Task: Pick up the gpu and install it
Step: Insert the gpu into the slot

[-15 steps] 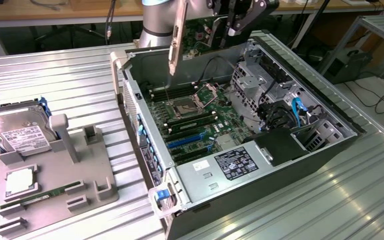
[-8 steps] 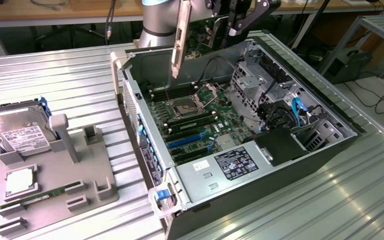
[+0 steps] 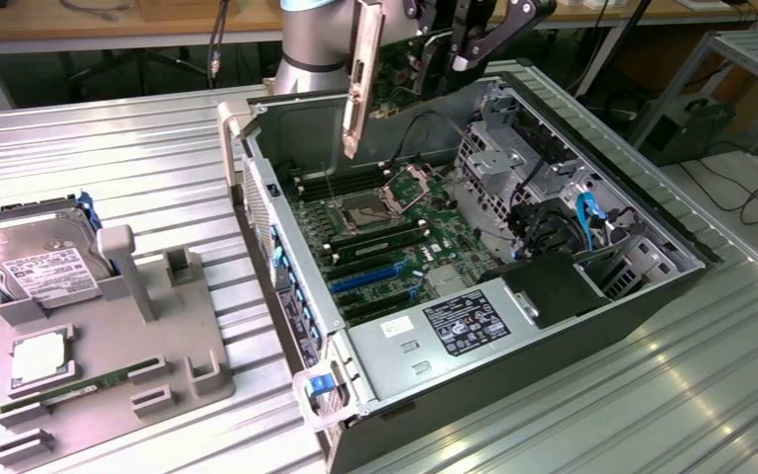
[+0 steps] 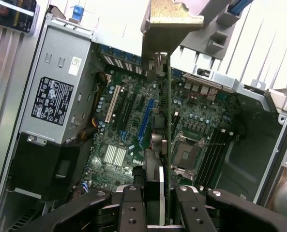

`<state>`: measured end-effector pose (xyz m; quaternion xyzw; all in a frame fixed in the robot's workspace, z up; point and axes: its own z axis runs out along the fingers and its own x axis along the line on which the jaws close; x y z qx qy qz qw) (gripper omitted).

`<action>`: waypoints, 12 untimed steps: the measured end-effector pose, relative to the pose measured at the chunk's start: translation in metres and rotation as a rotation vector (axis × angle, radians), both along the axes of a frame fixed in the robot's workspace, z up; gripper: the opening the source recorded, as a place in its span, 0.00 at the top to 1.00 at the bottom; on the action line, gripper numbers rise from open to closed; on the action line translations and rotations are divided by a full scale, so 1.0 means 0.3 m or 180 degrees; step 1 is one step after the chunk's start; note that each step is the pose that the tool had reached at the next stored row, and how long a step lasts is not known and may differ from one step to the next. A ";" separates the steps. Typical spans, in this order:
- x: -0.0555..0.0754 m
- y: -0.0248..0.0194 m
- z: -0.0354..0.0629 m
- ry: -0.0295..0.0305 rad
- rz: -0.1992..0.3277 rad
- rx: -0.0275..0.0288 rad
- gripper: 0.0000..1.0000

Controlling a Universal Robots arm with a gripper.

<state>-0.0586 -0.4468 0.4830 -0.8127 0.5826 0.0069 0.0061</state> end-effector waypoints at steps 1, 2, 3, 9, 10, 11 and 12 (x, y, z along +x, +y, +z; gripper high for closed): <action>0.000 0.000 -0.005 -0.0001 -0.0005 0.0000 0.72; 0.000 0.000 -0.010 -0.0001 -0.0032 -0.0001 0.72; 0.000 0.000 -0.015 -0.0001 -0.0080 -0.0001 0.72; 0.001 0.000 -0.050 0.0000 -0.0397 -0.0001 0.72; 0.005 0.000 -0.055 -0.0001 -0.0415 -0.0001 0.72; 0.010 0.000 -0.060 -0.0001 -0.0419 -0.0002 0.72; 0.014 0.000 -0.064 -0.0001 -0.0420 -0.0005 0.72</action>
